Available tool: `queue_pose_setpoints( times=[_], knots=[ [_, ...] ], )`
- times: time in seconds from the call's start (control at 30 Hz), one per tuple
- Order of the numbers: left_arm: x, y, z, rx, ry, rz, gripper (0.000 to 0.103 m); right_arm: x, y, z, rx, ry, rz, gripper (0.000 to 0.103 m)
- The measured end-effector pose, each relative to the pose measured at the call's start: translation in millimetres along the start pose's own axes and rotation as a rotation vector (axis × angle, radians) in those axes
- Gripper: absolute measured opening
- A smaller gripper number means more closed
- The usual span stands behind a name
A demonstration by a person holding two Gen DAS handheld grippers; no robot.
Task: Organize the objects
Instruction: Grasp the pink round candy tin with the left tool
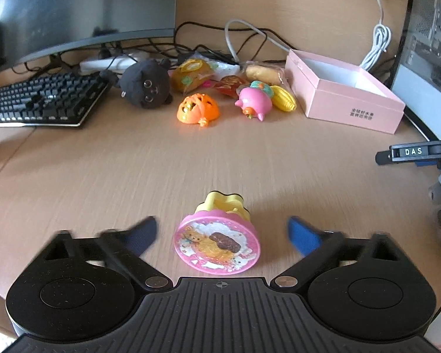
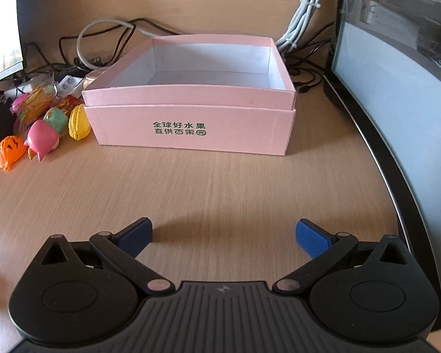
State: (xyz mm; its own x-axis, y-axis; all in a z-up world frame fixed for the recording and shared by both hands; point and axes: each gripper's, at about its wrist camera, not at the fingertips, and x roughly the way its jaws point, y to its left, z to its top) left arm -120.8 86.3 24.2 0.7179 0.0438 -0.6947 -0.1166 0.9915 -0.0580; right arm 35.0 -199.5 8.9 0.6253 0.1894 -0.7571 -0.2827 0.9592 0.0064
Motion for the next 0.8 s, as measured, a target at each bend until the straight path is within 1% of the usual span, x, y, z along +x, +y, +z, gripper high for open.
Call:
queue_pose_setpoints(
  times=[0.03,0.07,0.13,0.17,0.23,0.3,0.4,0.43,0.47,0.53,0.6,0.7,0.8],
  knots=[
    [1,0,0,0.007,-0.003,0.006,0.062,0,1,2,0.000,0.017,0.005,0.103],
    [1,1,1,0.015,-0.009,0.004,0.061,-2,3,3,0.001,0.027,0.010,0.103],
    [-2,6,5,0.015,-0.008,-0.023,0.061,-14,13,3,-0.002,-0.020,-0.005,0.103],
    [-5,9,7,0.010,-0.013,-0.034,0.061,-21,21,3,-0.024,-0.046,-0.008,0.103],
    [-13,19,12,-0.003,-0.021,-0.034,0.061,-32,44,5,-0.090,-0.085,-0.001,0.103],
    [-21,37,20,-0.044,-0.025,-0.030,0.061,-42,72,9,-0.153,-0.135,0.011,0.103],
    [-34,70,29,-0.113,-0.027,-0.008,0.061,-54,121,15,-0.221,-0.258,0.007,0.103],
    [-39,82,32,-0.125,-0.019,0.006,0.061,-56,141,21,-0.238,-0.278,0.026,0.103],
    [-42,92,35,-0.132,-0.011,0.019,0.061,-54,159,29,-0.254,-0.267,0.059,0.103],
    [-48,112,38,-0.134,0.007,0.042,0.061,-46,199,46,-0.291,-0.195,0.173,0.103],
    [-53,126,40,-0.127,0.018,0.051,0.061,-33,240,62,-0.305,-0.139,0.251,0.103],
    [-60,145,43,-0.116,0.021,0.043,0.061,-8,294,77,-0.335,-0.091,0.301,0.103],
    [-66,162,45,-0.117,0.019,0.045,0.061,15,339,83,-0.401,-0.080,0.297,0.103]
  ],
)
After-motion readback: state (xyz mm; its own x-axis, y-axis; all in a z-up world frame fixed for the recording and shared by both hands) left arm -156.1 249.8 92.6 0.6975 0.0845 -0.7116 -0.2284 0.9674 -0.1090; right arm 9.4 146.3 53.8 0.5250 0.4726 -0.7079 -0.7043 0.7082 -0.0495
